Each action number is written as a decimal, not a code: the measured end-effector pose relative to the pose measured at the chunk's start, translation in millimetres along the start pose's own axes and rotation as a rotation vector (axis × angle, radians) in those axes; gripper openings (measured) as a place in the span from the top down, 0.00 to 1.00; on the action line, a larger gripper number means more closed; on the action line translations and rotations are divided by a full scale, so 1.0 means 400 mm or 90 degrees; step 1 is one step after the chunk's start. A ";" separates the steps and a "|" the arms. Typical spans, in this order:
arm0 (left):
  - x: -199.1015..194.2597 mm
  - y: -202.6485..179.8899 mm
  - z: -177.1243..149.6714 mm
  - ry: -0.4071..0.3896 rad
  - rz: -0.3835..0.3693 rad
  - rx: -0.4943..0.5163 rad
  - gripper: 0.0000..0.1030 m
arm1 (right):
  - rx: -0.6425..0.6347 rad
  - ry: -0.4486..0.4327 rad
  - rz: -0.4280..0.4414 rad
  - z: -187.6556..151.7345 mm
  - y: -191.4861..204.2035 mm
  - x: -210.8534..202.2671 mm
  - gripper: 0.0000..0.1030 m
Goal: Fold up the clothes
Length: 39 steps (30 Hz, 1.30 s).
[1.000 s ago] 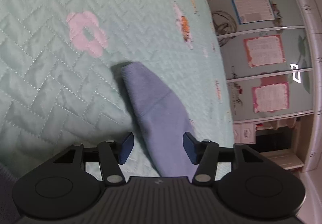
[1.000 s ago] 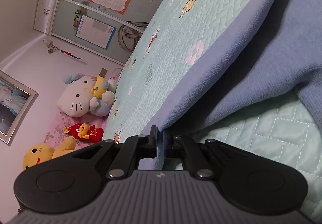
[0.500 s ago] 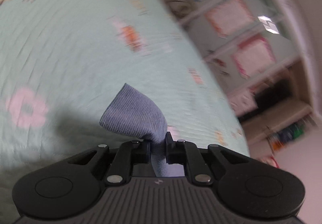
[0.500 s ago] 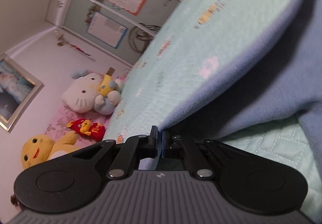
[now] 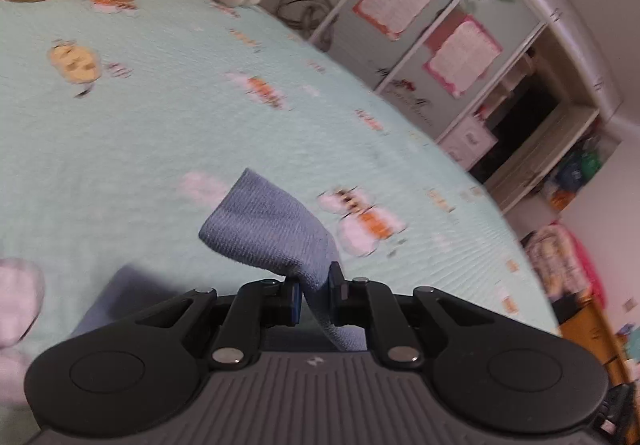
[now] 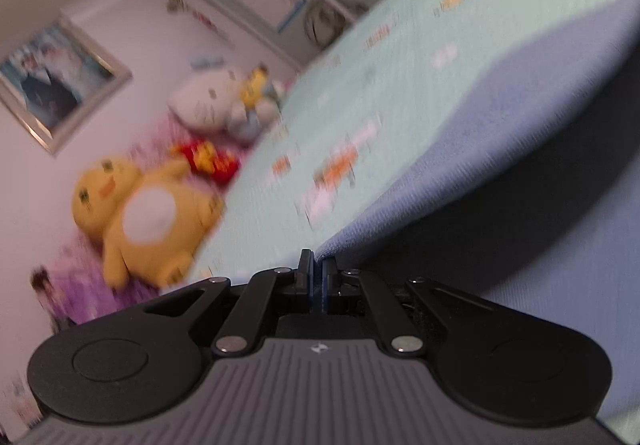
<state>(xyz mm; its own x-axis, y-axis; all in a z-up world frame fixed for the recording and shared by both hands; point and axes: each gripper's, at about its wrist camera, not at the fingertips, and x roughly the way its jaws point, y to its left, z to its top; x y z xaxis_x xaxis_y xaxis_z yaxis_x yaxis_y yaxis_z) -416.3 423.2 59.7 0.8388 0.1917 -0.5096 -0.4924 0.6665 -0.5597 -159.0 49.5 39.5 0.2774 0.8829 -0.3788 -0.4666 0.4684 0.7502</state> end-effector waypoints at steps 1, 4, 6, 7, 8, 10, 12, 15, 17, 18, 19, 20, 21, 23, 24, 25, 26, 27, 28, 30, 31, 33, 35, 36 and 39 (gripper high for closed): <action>0.001 0.008 -0.019 0.007 0.012 0.003 0.88 | -0.004 0.015 -0.013 -0.023 -0.005 0.005 0.98; 0.007 0.032 -0.061 0.025 0.046 -0.004 0.88 | -0.019 0.036 -0.053 -0.058 -0.032 0.018 0.98; 0.007 0.048 -0.079 0.019 0.050 -0.024 0.84 | -0.009 0.036 -0.058 -0.063 -0.046 0.018 0.98; 0.007 0.057 -0.082 0.015 0.050 -0.034 0.82 | -0.001 0.034 -0.056 -0.063 -0.051 0.017 0.97; 0.005 0.066 -0.085 0.012 0.050 -0.044 0.74 | 0.011 0.033 -0.052 -0.061 -0.055 0.017 0.95; -0.002 0.081 -0.086 -0.001 0.057 -0.068 0.63 | 0.046 0.022 -0.049 -0.057 -0.066 0.009 0.80; -0.018 0.096 -0.092 -0.018 0.060 -0.104 0.56 | 0.097 0.000 -0.032 -0.052 -0.075 0.005 0.65; -0.024 0.122 -0.091 -0.029 0.057 -0.160 0.54 | 0.158 -0.020 -0.030 -0.046 -0.090 0.007 0.62; -0.019 0.121 -0.087 -0.032 0.057 -0.174 0.56 | 0.178 -0.024 -0.036 -0.046 -0.092 0.019 0.63; -0.017 0.117 -0.086 -0.033 0.060 -0.170 0.59 | 0.186 -0.026 -0.039 -0.046 -0.093 0.023 0.67; -0.016 0.109 -0.084 -0.031 0.065 -0.157 0.63 | 0.194 -0.026 -0.044 -0.045 -0.093 0.026 0.75; -0.015 0.101 -0.082 -0.028 0.066 -0.142 0.78 | 0.199 -0.025 -0.053 -0.045 -0.093 0.029 0.83; -0.014 0.094 -0.078 -0.022 0.062 -0.126 0.89 | 0.196 -0.022 -0.062 -0.046 -0.089 0.030 0.92; -0.026 0.083 -0.066 -0.026 0.047 -0.103 0.89 | 0.170 -0.022 -0.070 -0.040 -0.067 0.023 0.93; -0.039 0.075 -0.057 -0.033 0.035 -0.089 0.89 | 0.151 -0.024 -0.072 -0.035 -0.051 0.017 0.94; -0.053 0.066 -0.047 -0.042 0.023 -0.067 0.89 | 0.133 -0.026 -0.073 -0.030 -0.035 0.010 0.95; -0.067 0.057 -0.036 -0.053 0.013 -0.042 0.89 | 0.114 -0.027 -0.074 -0.026 -0.019 0.003 0.97; -0.082 0.051 -0.028 -0.067 0.008 -0.018 0.89 | 0.092 -0.026 -0.070 -0.025 0.000 -0.007 0.97; -0.098 0.048 -0.023 -0.085 0.009 0.006 0.89 | 0.071 -0.024 -0.066 -0.025 0.017 -0.017 0.97; -0.114 0.063 -0.025 -0.103 0.013 0.032 0.89 | 0.041 -0.009 -0.058 -0.035 0.038 -0.031 0.97; -0.108 0.082 -0.032 -0.089 0.022 0.026 0.87 | 0.027 0.000 -0.057 -0.041 0.047 -0.036 0.97; -0.072 0.135 -0.051 -0.013 0.053 -0.022 0.81 | 0.016 0.029 -0.076 -0.062 0.035 -0.030 0.97; -0.060 0.191 -0.077 0.026 0.049 -0.103 0.81 | 0.034 0.050 -0.097 -0.081 0.004 -0.025 0.97; -0.071 0.205 -0.086 0.017 0.036 -0.130 0.78 | 0.048 0.053 -0.098 -0.087 -0.011 -0.025 0.97; -0.098 0.212 -0.090 -0.002 0.028 -0.153 0.63 | 0.050 0.058 -0.096 -0.090 -0.018 -0.031 0.97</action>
<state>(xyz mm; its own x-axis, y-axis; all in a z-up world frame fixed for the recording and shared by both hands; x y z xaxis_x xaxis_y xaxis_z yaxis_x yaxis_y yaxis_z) -499.2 446.2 8.7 0.8159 0.2193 -0.5350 -0.5692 0.4676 -0.6763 -189.2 36.4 19.3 0.2608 0.8040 -0.5343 -0.3579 0.5946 0.7200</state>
